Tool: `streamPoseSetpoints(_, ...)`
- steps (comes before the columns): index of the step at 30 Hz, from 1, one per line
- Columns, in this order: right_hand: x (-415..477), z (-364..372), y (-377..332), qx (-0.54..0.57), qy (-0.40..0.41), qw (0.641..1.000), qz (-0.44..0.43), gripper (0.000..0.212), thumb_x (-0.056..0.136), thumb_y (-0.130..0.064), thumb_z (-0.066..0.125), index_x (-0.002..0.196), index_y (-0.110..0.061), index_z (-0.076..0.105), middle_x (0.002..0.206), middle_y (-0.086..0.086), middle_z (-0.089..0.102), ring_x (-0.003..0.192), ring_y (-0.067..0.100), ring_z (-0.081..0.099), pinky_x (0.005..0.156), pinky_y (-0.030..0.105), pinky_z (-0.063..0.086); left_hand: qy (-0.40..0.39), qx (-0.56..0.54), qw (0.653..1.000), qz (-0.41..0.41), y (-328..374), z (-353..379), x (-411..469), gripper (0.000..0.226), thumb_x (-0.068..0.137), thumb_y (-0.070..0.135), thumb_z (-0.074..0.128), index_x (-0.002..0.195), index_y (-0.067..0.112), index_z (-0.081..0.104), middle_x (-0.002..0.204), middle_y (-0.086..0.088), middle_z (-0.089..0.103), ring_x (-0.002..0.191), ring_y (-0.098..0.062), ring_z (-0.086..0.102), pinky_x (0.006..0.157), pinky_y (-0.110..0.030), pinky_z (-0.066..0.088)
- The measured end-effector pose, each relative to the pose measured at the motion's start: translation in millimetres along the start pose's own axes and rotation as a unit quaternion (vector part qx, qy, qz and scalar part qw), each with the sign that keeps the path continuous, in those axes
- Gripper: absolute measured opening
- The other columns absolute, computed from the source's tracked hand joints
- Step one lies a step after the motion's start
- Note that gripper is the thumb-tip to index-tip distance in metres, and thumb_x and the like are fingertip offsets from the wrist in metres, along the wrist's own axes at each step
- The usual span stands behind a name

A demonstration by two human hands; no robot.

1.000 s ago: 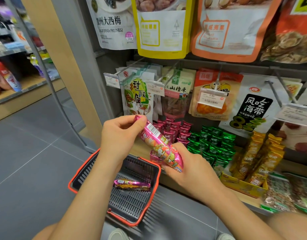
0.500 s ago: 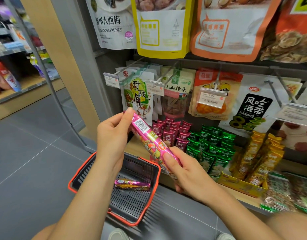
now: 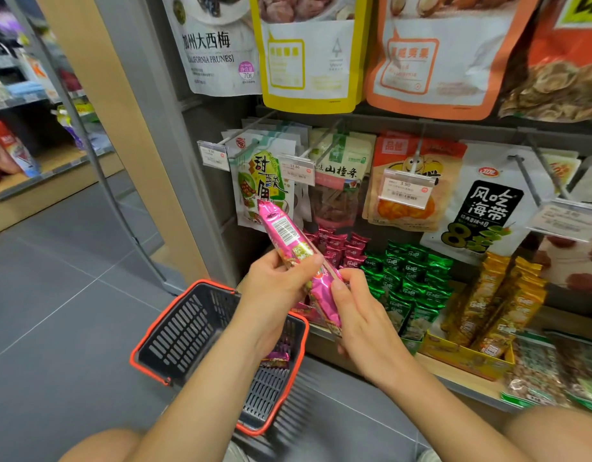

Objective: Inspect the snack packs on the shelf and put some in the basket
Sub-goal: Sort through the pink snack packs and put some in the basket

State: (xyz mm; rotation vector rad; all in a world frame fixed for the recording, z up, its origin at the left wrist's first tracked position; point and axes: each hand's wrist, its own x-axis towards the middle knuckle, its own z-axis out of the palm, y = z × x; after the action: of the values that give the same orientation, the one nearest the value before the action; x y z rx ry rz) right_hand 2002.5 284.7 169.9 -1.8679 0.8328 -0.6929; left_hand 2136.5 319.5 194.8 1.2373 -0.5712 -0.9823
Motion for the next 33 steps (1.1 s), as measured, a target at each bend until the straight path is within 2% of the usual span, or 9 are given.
streamPoseSetpoints(5, 3.5, -2.8, 4.9, 0.002, -0.019, 1.000, 0.006, 0.034, 0.093, -0.067, 0.019, 0.110, -0.044, 0.038, 0.081, -0.002, 0.060, 0.058, 0.008, 0.057, 0.058, 0.044, 0.054, -0.020, 0.018, 0.999, -0.019, -1.7, -2.2, -2.5, 0.021, 0.085, 0.013, 0.072, 0.104, 0.003, 0.067, 0.094, -0.016, 0.075, 0.080, -0.022, 0.073, 0.076, -0.039, 0.059)
streamPoseSetpoints(8, 10.4, -7.6, 6.6, 0.002, -0.030, 1.000, -0.006, 0.050, 0.090, -0.069, 0.022, 0.130, -0.044, 0.037, 0.116, -0.007, 0.061, 0.100, 0.006, 0.061, 0.085, 0.031, 0.049, -0.019, 0.083, 0.996, 0.027, -0.3, -5.4, -2.3, 0.013, 0.083, 0.017, 0.076, 0.095, 0.013, 0.072, 0.085, -0.006, 0.076, 0.076, -0.016, 0.073, 0.065, -0.029, 0.059)
streamPoseSetpoints(10, 15.8, -14.0, 2.3, 0.032, -0.007, 0.999, -0.033, 0.049, 0.089, -0.065, 0.035, 0.131, -0.043, 0.044, 0.120, -0.014, 0.060, 0.110, 0.003, 0.057, 0.091, 0.023, 0.048, -0.018, 0.227, 0.969, 0.093, -4.8, -6.5, -2.8, 0.017, 0.075, 0.030, 0.080, 0.089, 0.024, 0.073, 0.080, 0.005, 0.076, 0.073, -0.008, 0.072, 0.064, -0.023, 0.056)
streamPoseSetpoints(13, 20.1, -23.8, -2.7, 0.074, 0.025, 0.995, -0.057, 0.039, 0.083, -0.058, 0.062, 0.118, -0.045, 0.051, 0.104, -0.025, 0.065, 0.096, -0.006, 0.061, 0.078, 0.007, 0.045, -0.030, 0.447, 0.882, 0.147, -18.5, -3.3, -8.7, 0.033, 0.062, 0.052, 0.072, 0.092, 0.037, 0.069, 0.078, 0.020, 0.071, 0.073, 0.005, 0.066, 0.065, -0.018, 0.053)
streamPoseSetpoints(15, 19.4, -26.7, -1.2, 0.046, 0.058, 0.995, -0.060, 0.042, 0.079, -0.045, 0.072, 0.116, -0.040, 0.053, 0.099, -0.029, 0.064, 0.092, -0.009, 0.061, 0.076, 0.004, 0.043, -0.041, 0.488, 0.855, 0.168, -26.9, 0.4, -11.9, 0.037, 0.063, 0.051, 0.070, 0.096, 0.037, 0.065, 0.079, 0.020, 0.069, 0.074, 0.005, 0.062, 0.061, -0.012, 0.046)
streamPoseSetpoints(20, 21.6, -37.8, 3.1, 0.066, 0.208, 0.974, -0.059, 0.016, 0.085, -0.024, 0.071, 0.092, -0.034, 0.061, 0.084, -0.013, 0.068, 0.079, -0.001, 0.063, 0.070, 0.012, 0.049, -0.057, 0.498, 0.843, 0.196, -34.5, -2.2, -13.3, 0.050, 0.063, 0.058, 0.067, 0.110, 0.039, 0.059, 0.084, 0.017, 0.067, 0.076, -0.001, 0.060, 0.062, -0.013, 0.044)
streamPoseSetpoints(25, 23.1, -58.6, 9.1, 0.176, 0.276, 0.944, 0.035, 0.006, 0.089, -0.024, 0.067, 0.087, -0.021, 0.063, 0.090, 0.007, 0.072, 0.089, 0.027, 0.069, 0.083, 0.052, 0.056, -0.083, 0.527, 0.822, 0.200, -38.1, -12.8, -17.9, 0.052, 0.071, 0.051, 0.072, 0.120, 0.041, 0.057, 0.096, 0.020, 0.066, 0.085, 0.002, 0.058, 0.067, -0.006, 0.041)
streamPoseSetpoints(30, 22.5, -75.2, 14.4, 0.260, 0.317, 0.909, 0.076, 0.004, 0.093, -0.020, 0.062, 0.092, -0.017, 0.062, 0.072, -0.009, 0.072, 0.070, 0.004, 0.070, 0.058, 0.025, 0.056, -0.074, 0.510, 0.834, 0.196, -34.7, -27.4, -19.2, 0.046, 0.068, 0.049, 0.077, 0.110, 0.038, 0.064, 0.090, 0.022, 0.067, 0.085, 0.003, 0.060, 0.071, -0.013, 0.047)
streamPoseSetpoints(33, 22.8, -83.6, 18.2, 0.295, 0.320, 0.895, 0.098, 0.004, 0.094, -0.023, 0.061, 0.093, -0.019, 0.062, 0.079, -0.005, 0.069, 0.066, -0.001, 0.067, 0.053, 0.021, 0.053, -0.071, 0.475, 0.859, 0.179, -33.3, -36.1, -19.9, 0.034, 0.072, 0.034, 0.083, 0.102, 0.038, 0.070, 0.081, 0.024, 0.068, 0.075, 0.001, 0.063, 0.069, -0.018, 0.051)
